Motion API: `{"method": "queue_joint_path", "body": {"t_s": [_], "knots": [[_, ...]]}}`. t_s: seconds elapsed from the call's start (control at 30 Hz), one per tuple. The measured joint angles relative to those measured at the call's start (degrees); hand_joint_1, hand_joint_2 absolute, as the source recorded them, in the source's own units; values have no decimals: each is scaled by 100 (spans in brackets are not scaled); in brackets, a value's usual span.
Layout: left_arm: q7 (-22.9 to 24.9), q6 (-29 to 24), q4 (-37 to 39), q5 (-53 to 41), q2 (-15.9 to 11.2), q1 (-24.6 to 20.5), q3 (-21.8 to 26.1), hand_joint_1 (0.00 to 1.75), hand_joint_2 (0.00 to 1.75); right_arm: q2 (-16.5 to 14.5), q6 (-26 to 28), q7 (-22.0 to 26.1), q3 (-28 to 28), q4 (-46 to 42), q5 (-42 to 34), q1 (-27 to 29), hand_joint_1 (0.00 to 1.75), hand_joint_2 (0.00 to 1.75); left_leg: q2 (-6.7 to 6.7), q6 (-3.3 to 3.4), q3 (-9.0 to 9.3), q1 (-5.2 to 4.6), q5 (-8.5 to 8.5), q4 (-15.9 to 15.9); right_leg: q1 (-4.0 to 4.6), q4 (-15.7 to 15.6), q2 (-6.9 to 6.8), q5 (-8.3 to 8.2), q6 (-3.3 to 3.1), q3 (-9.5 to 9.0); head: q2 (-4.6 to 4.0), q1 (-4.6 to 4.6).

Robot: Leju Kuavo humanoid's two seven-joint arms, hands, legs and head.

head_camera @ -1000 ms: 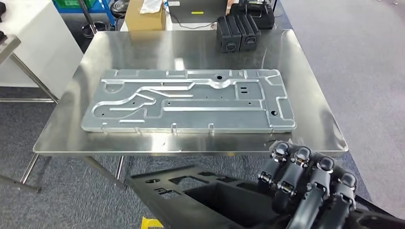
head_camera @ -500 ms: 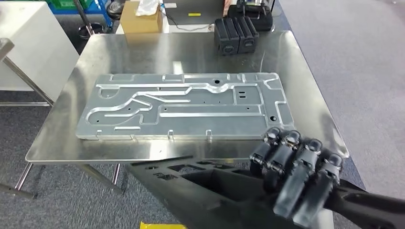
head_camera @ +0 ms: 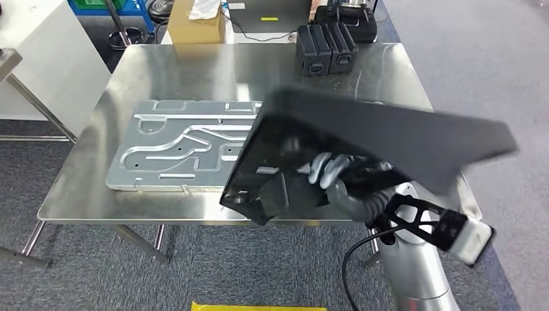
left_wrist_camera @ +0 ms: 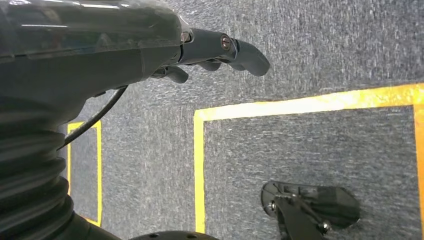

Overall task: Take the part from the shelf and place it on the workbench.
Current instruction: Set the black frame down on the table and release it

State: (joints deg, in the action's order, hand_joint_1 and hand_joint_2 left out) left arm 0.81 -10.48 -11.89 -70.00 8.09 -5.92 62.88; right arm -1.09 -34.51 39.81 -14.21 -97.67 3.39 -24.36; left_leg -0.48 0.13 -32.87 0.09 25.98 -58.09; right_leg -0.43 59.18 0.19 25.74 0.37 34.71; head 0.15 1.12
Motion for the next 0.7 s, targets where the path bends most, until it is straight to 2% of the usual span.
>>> {"method": "queue_joint_path", "body": {"t_s": [0.1,0.17,0.23,0.27,0.3,0.33,0.4,0.43,0.47,0.53,0.6,0.63,0.7], "knots": [[-42,-1,0,7,0,4,0,0,175,80,54,-9,148,232,18,-40,175,175,8,-93,-29,13,83,-89,-24,-47,7,-18,-96,-15,0,5],[-75,0,0,7,-2,5,0,0,175,119,64,-24,277,417,16,-101,175,175,14,-152,-261,30,354,-589,-43,-74,-7,-21,-146,-39,0,11],[-100,1,0,5,-2,12,1,0,175,163,61,-67,407,651,36,-145,175,175,15,-193,-663,45,662,-1375,-39,-69,-15,-9,-170,-43,0,14],[-107,3,0,4,-2,19,1,0,175,188,86,-101,469,780,84,-159,175,175,15,-202,-806,49,704,-1621,-36,-64,-16,-2,-174,-46,0,14],[-115,7,0,4,-2,28,1,0,175,214,155,-134,527,914,177,-178,175,175,15,-201,-844,51,624,-1643,-34,-60,-12,6,-173,-53,0,13],[-120,11,0,4,-2,33,1,0,175,239,282,-161,578,1049,325,-205,175,175,15,-189,-764,51,439,-1423,-34,-56,-5,16,-168,-66,0,13],[-128,17,0,5,-3,39,1,0,175,283,714,-205,658,1301,740,-273,175,175,14,-139,-408,41,18,-626,-27,-52,9,41,-141,-100,-1,12],[-131,17,0,6,-3,37,2,0,175,301,1035,-236,691,1408,997,-314,175,175,14,-109,-255,28,-94,-293,-19,-48,16,51,-119,-107,-1,11],[-132,18,0,9,-2,36,2,0,175,315,1382,-282,722,1493,1257,-358,175,175,14,-84,-165,14,-130,-98,-13,-48,19,56,-94,-108,-1,9],[-131,19,0,18,-1,41,2,0,175,330,2049,-406,764,1608,1760,-446,175,175,18,-35,-114,-4,-103,4,-11,-68,28,54,-32,-121,0,8],[-127,21,0,24,12,43,2,0,175,338,2548,-568,772,1697,2227,-517,175,175,32,32,-57,25,-128,69,-15,-37,25,100,30,-150,0,5],[-126,23,0,24,20,38,2,0,175,351,2781,-669,771,1764,2467,-559,175,175,38,72,-28,40,-147,108,-17,96,20,194,56,-105,0,-2],[-127,30,0,21,32,31,2,0,175,388,3229,-883,771,1930,2919,-652,175,175,42,127,-9,38,-166,141,-27,695,11,523,92,169,0,-14]]}}
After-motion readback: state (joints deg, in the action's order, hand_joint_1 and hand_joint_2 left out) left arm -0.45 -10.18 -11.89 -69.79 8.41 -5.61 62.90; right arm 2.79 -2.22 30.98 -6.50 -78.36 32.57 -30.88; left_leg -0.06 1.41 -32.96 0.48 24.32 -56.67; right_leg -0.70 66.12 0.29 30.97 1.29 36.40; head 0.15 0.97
